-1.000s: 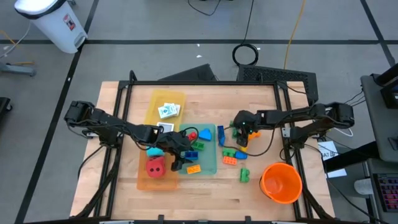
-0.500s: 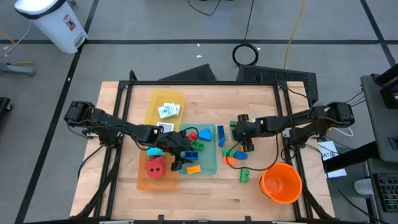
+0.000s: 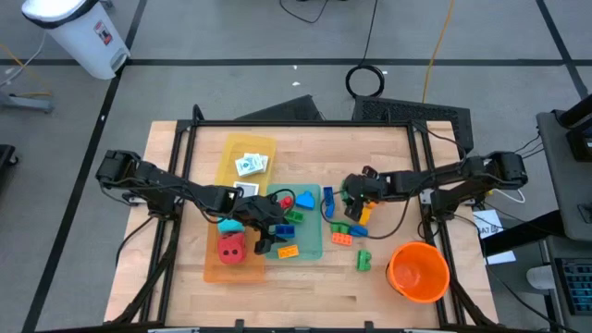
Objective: Pick & Place Toys
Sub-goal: Put the green game piece into the green bin
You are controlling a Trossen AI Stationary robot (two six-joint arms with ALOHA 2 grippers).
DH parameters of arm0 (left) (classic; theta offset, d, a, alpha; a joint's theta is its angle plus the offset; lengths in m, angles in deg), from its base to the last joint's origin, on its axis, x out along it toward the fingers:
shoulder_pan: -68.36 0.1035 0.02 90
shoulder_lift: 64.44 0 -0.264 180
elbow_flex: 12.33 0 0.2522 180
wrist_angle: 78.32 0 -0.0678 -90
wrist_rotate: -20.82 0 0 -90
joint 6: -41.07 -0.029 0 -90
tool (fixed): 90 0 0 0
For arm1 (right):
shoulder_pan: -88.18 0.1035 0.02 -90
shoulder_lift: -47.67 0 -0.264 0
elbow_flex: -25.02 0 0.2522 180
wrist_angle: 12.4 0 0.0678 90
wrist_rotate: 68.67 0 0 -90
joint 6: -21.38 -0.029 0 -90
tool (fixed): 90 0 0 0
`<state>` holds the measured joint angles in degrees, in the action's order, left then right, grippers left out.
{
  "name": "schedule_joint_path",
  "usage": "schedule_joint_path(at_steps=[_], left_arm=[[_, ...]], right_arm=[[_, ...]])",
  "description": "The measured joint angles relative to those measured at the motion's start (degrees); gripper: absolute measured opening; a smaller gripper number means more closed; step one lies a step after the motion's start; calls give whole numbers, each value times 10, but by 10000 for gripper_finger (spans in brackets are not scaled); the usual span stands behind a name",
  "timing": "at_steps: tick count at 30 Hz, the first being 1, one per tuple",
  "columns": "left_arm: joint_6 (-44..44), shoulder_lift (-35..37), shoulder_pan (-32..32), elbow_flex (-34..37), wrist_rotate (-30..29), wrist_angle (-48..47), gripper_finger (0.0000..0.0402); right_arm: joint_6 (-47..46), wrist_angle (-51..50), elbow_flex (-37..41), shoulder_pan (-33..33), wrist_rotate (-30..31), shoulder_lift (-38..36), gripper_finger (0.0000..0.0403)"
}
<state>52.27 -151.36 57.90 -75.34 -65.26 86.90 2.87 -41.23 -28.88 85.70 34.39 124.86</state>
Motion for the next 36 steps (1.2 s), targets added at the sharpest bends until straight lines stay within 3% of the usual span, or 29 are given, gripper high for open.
schedule_joint_path(at_steps=[6,11,20,30,36], left_arm=[[1,0,0,0,0,0,280],[1,0,0,0,0,0,280],[1,0,0,0,0,-1,280],[1,0,0,0,0,-2,280],[1,0,0,0,-2,-2,280]], right_arm=[[-51,-6,0,-26,-58,22,212],[-43,22,-2,-29,-58,60,212],[15,27,-3,-40,-57,76,211],[248,-15,-1,-29,-56,46,173],[197,-19,2,-9,-57,-9,155]])
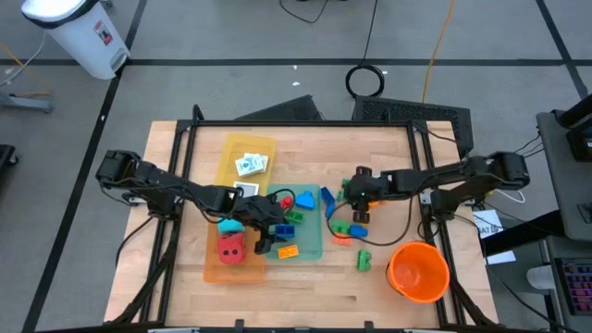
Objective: Pick & Place Toys
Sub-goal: Put the green game piece into the green bin
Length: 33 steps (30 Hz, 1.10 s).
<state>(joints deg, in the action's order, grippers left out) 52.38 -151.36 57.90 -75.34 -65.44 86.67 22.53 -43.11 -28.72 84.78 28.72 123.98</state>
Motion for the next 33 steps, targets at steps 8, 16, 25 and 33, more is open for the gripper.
schedule_joint_path(at_steps=[8,16,25,33], left_arm=[[1,0,0,0,-8,0,280],[1,0,0,0,-8,0,280],[0,0,0,0,-8,2,280],[0,0,0,0,-8,2,280]], right_arm=[[-47,11,11,1,-2,-20,176],[-15,58,61,-17,-18,-15,257],[-14,104,91,-66,-59,-15,242],[56,153,114,-68,-77,-14,215]])
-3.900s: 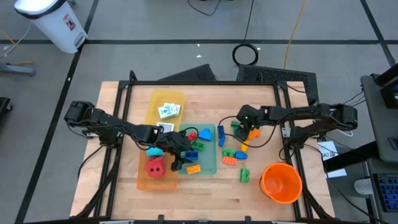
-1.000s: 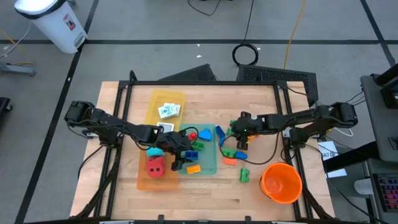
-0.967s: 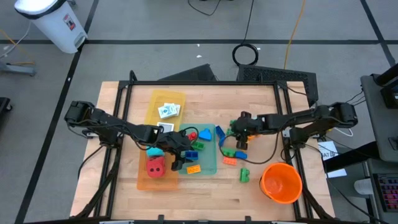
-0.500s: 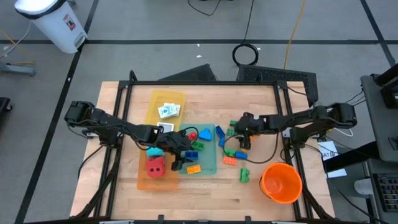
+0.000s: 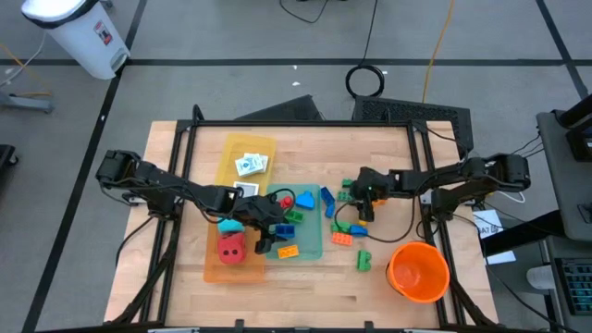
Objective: Pick & Place Toys
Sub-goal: Put the green game piece into the green bin
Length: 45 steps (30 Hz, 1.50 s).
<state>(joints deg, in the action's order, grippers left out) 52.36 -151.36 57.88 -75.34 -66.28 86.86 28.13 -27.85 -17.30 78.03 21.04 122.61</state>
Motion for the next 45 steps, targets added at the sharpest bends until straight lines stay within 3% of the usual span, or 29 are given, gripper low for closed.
schedule_joint_path(at_steps=[17,25,30,36,41,45], left_arm=[[0,0,0,0,0,21,280],[14,0,0,0,-21,36,280],[58,0,2,0,-90,103,280],[72,-1,17,0,-117,206,280],[119,-2,34,0,-169,224,280],[142,-11,46,0,-192,233,280]], right_arm=[[46,4,1,-3,-29,0,97],[68,-12,-4,-7,-22,-25,89],[90,-29,-15,15,54,-75,88],[147,-21,-16,84,183,-140,88],[221,69,-16,152,290,-153,87],[283,142,-17,192,309,-135,87]])
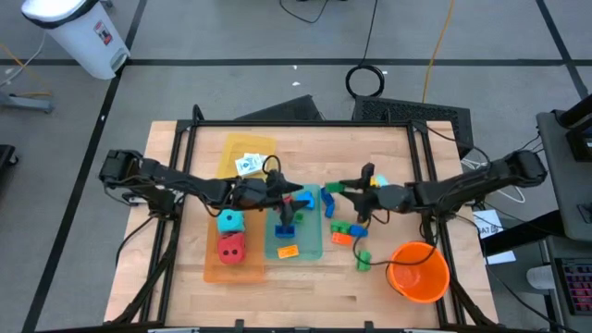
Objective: Pick & Place Toys
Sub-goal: Put the green game piece into the green bin
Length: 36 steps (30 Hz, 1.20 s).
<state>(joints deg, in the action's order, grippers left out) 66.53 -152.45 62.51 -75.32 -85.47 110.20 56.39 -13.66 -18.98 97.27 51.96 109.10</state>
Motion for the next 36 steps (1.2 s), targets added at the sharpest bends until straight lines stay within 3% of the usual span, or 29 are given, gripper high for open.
schedule_joint_path(at_steps=[7,12,24,31,36], left_arm=[[-1,-56,10,0,3,96,280],[0,-79,19,0,3,149,280],[9,-92,19,-6,12,155,280],[3,-163,20,-73,30,149,280],[3,-169,23,-93,33,122,280]], right_arm=[[92,130,0,37,13,65,87],[108,173,0,38,13,96,87],[109,219,0,37,23,108,87],[113,225,0,37,22,116,87],[116,218,0,37,23,116,87]])
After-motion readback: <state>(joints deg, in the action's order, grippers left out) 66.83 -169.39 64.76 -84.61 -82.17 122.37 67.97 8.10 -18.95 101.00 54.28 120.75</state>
